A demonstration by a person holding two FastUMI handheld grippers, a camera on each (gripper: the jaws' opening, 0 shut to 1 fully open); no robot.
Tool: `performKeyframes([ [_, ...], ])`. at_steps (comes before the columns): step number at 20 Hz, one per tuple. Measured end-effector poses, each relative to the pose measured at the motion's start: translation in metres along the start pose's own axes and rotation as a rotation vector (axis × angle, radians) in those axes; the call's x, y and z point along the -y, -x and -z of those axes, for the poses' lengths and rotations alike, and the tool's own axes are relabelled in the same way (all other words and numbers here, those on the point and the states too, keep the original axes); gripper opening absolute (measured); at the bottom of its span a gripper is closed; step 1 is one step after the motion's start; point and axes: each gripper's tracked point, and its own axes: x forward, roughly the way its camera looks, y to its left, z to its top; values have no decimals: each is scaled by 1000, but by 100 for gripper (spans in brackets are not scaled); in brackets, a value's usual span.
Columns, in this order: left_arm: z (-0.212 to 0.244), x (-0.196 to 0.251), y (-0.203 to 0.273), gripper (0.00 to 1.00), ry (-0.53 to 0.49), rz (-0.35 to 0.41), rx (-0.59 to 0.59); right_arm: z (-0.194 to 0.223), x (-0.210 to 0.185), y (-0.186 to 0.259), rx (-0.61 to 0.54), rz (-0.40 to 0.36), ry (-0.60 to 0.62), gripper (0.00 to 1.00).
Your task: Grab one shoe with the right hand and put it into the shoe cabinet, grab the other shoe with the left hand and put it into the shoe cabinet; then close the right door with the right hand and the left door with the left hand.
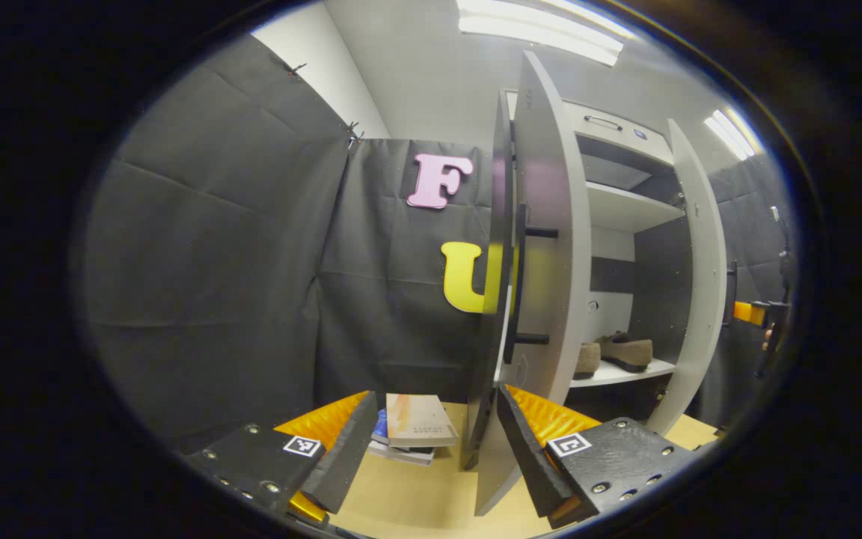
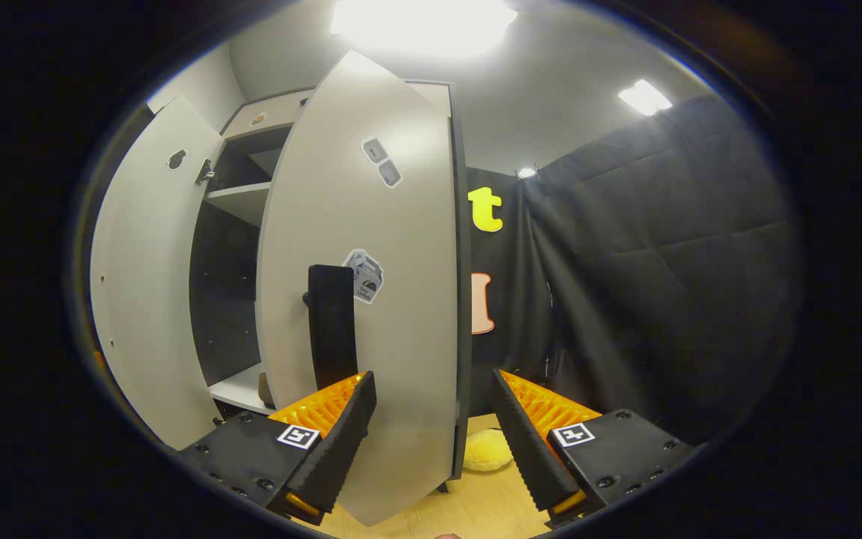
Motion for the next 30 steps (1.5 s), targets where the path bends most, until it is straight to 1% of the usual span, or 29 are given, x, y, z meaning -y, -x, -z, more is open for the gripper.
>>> performKeyframes([
  [1, 0, -4, -6, 93, 1, -9, 1, 0, 0, 1, 4, 4, 10, 97],
  [2, -2, -7, -11, 93, 2, -16, 3, 1, -1, 3, 6, 2, 16, 97],
  [3, -2, -10, -15, 93, 3, -24, 2, 1, -1, 6, 6, 2, 17, 93],
  [4, -4, -13, -20, 97, 5, -34, 1, 3, 0, 9, 5, 1, 14, 93],
  [5, -5, -15, -24, 93, 8, -42, 0, 7, 1, 12, 1, -4, 7, 97],
  [6, -8, -19, -30, 93, 11, -51, 3, 12, 2, 16, -9, -9, 1, 93],
  [7, -12, -22, -36, 97, 16, -62, 4, 17, 4, 18, -20, -12, -3, 97],
  [8, -17, -25, -42, 97, 24, -71, 9, 24, 7, 22, -33, -9, -2, 97],
  [9, -22, -26, -47, 97, 35, -77, 13, 29, 10, 24, -44, -2, 3, 93],
  [10, -28, -26, -51, 97, 45, -74, 19, 33, 13, 26, -51, 6, 11, 93],
  [11, -33, -24, -54, 97, 50, -74, 29, 36, 18, 29, -57, 13, 17, 97],
  [12, -37, -22, -55, 89, 51, -75, 40, 38, 20, 31, -62, 13, 18, 97],
  [13, -38, -18, -55, 93, 50, -70, 48, 40, 23, 32, -67, 15, 14, 93],
  [14, -42, -12, -56, 97, 50, -60, 57, 40, 26, 33, -71, 14, 8, 97],
  [16, -47, -10, -62, 97, 24, -77, 77, 40, 33, 34, -72, 17, 3, 97],
  [17, -45, -8, -62, 96, 15, -78, 80, 40, 36, 35, -68, 18, 2, 93],
  [18, -44, -7, -61, 93, 13, -78, 80, 38, 38, 35, -64, 15, -1, 97],
  [19, -45, -6, -62, 96, 10, -75, 78, 38, 38, 35, -62, 8, -3, 97],
  [20, -45, -6, -61, 97, 9, -76, 75, 38, 38, 34, -61, 2, -5, 93],
  [21, -45, -7, -60, 96, 10, -82, 74, 38, 38, 33, -62, -3, -5, 97],
  [22, -45, -6, -60, 93, 8, -88, 75, 39, 38, 32, -65, -9, -4, 97],
  [23, -44, -5, -60, 96, 6, -92, 79, 41, 38, 31, -68, -17, -5, 97],
  [24, -45, -4, -60, 97, 3, -95, 80, 41, 37, 31, -68, -23, -4, 97],
  [25, -44, -1, -60, 97, 1, -96, 81, 43, 37, 30, -71, -30, -2, 93],
  [26, -45, 2, -58, 97, -2, -93, 79, 44, 37, 29, -73, -35, 1, 97],
  [28, -45, 12, -57, 97, -4, -80, 75, 46, 38, 27, -76, -44, 1, 97],
  [29, -43, 23, -56, 93, -7, -65, 73, 46, 38, 27, -77, -48, -1, 97],
  [30, -43, 35, -54, 93, -7, -48, 71, 48, 39, 26, -79, -52, -5, 97],
])
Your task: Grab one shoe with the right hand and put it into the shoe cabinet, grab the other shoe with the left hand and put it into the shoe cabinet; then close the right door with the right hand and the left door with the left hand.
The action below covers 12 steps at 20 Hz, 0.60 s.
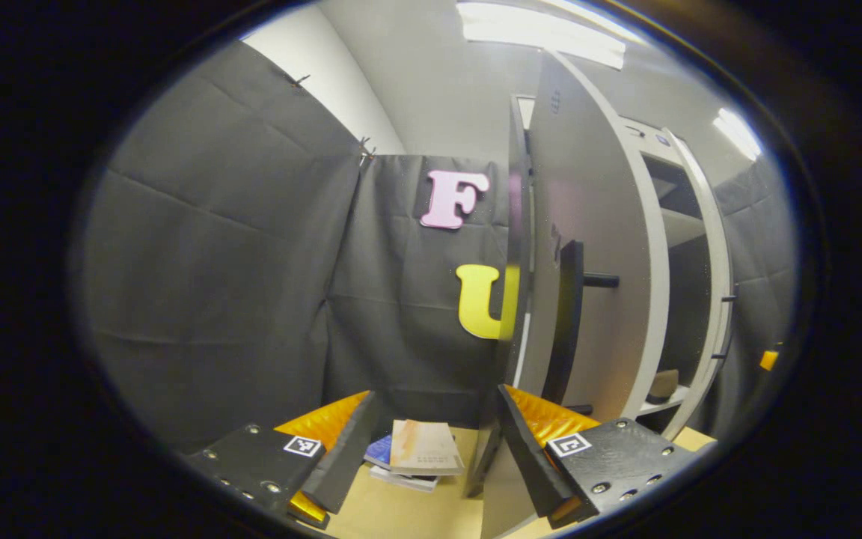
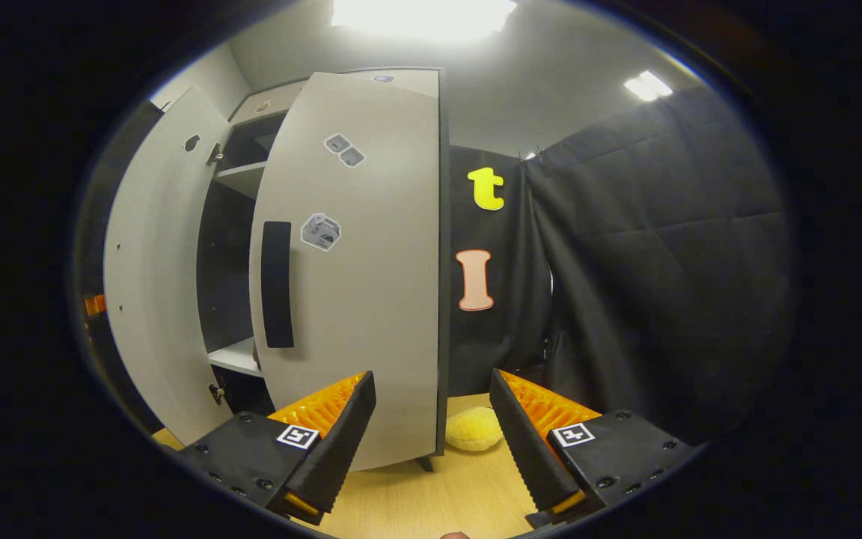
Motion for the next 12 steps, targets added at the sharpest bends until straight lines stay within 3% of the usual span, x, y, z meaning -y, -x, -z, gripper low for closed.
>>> performKeyframes([
  [3, 5, 31, 2, 95, 6, 41, 3, 2, 5, 0, -4, -9, -3, 93],
  [5, 6, 47, 3, 97, 15, 58, 6, 4, 11, 2, -6, -12, 0, 97],
  [6, 7, 51, 4, 96, 20, 66, 6, 4, 13, 3, -8, -13, 3, 93],
  [8, 11, 67, 1, 94, 30, 81, 3, 5, 21, 5, -8, -8, 10, 97],
  [10, 12, 84, -2, 92, 40, 95, 3, 7, 31, 10, -12, -4, 10, 93],
  [12, 14, 101, -6, 90, 44, 104, 3, 11, 39, 12, -24, -4, 6, 97],
])
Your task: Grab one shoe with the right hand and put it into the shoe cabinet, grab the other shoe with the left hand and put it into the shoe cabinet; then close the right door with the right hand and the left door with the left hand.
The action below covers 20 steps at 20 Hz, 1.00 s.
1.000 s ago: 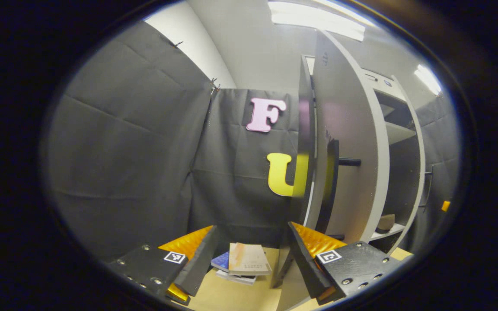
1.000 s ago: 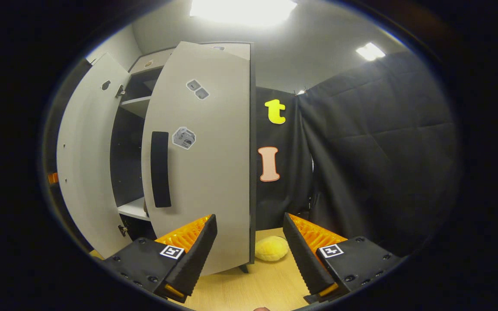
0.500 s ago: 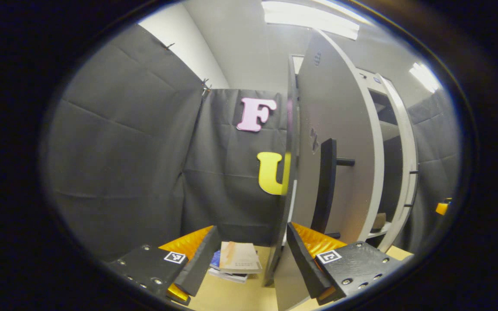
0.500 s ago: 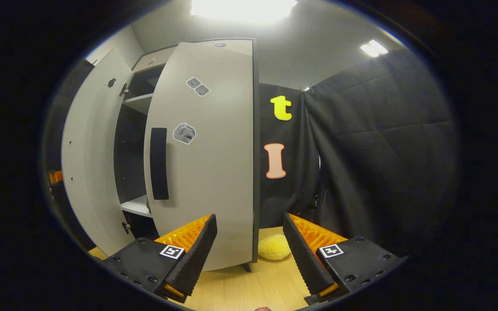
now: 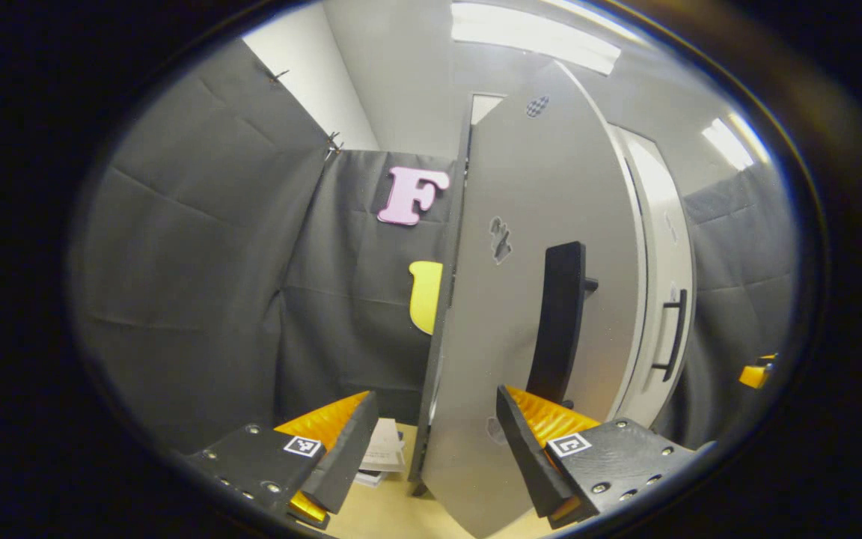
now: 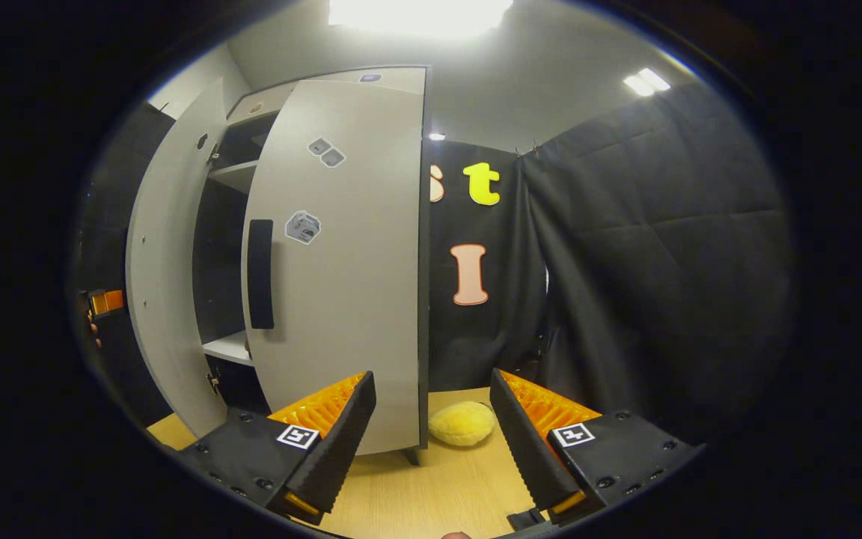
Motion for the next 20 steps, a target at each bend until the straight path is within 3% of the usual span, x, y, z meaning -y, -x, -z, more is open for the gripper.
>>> performKeyframes([
  [3, 6, 29, -11, 89, 7, 27, 2, 5, 11, 3, -12, 5, -3, 97],
  [4, 8, 40, -15, 90, 14, 46, 3, 7, 13, 4, -15, 5, -8, 93],
  [7, 12, 72, -25, 93, 17, 85, 5, 15, 17, 5, -30, 3, -14, 97],
  [9, 14, 90, -35, 95, 11, 98, 1, 19, 19, 8, -38, -2, -19, 93],
  [10, 14, 94, -40, 96, 9, 88, 0, 20, 18, 9, -40, -6, -23, 97],
  [14, 14, 98, -42, 88, 16, 87, 2, 22, 13, 9, -46, -20, -17, 97],
  [20, 6, 86, -27, 93, -15, 76, 11, 20, -2, 8, -42, -53, -29, 97],
])
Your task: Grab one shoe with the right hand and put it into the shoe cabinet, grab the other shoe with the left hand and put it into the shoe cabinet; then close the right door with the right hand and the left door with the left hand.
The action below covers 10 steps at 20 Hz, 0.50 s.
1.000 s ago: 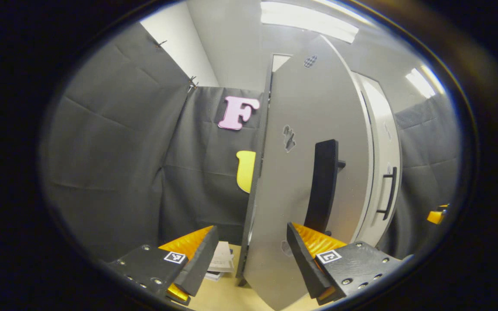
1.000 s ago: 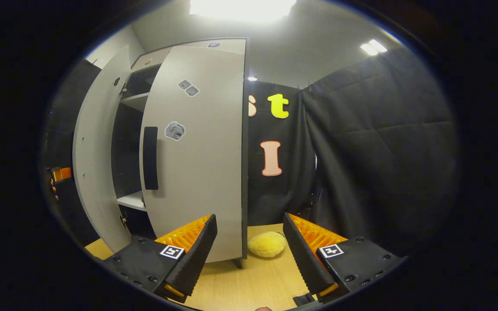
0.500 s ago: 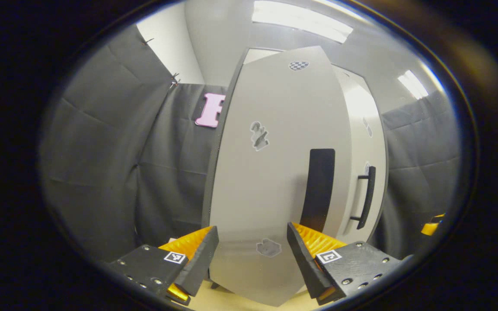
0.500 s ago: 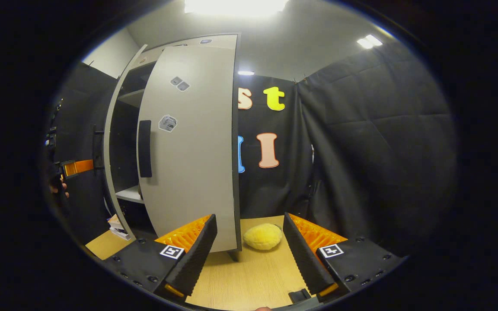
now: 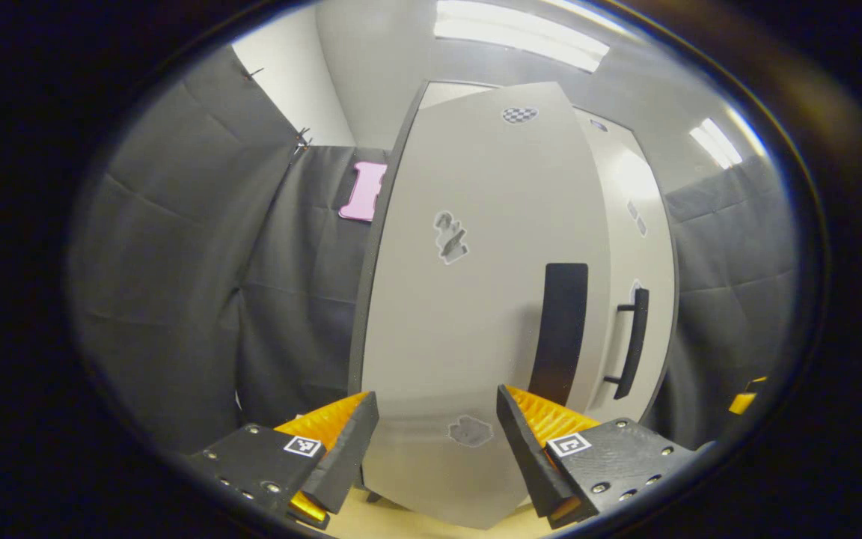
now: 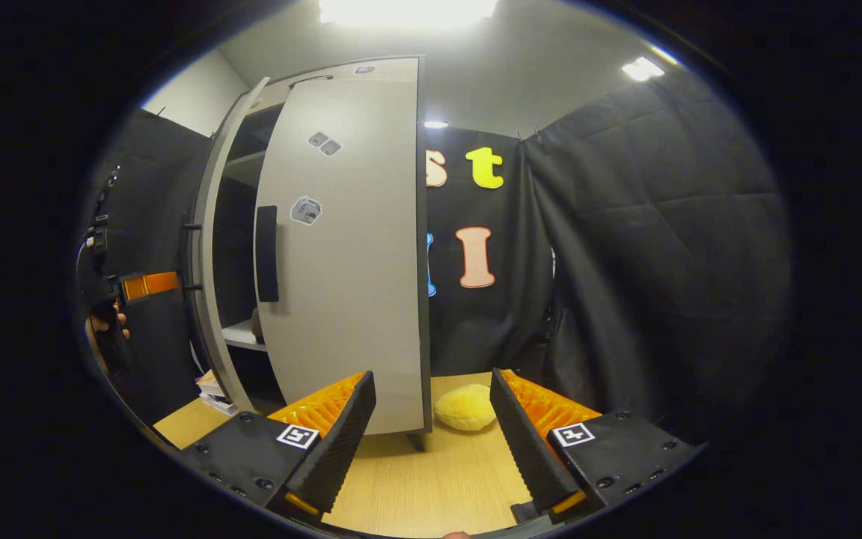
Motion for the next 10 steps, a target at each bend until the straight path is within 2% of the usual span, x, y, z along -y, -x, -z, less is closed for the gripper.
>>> performKeyframes([
  [5, -11, -29, 37, 96, -71, -23, -7, -13, -20, 2, 34, -44, 1, 97],
  [6, -12, -35, 46, 94, -88, -29, -6, -15, -24, 4, 40, -53, 5, 97],
  [7, -15, -41, 56, 92, -109, -38, -5, -17, -28, 6, 45, -61, 9, 93],
  [8, -17, -46, 66, 90, -127, -45, -4, -19, -31, 8, 50, -68, 12, 97],
  [9, -19, -50, 74, 88, -139, -50, -4, -20, -34, 10, 56, -73, 14, 93],
  [10, -22, -54, 83, 90, -143, -52, -5, -22, -38, 12, 62, -79, 15, 97],
])
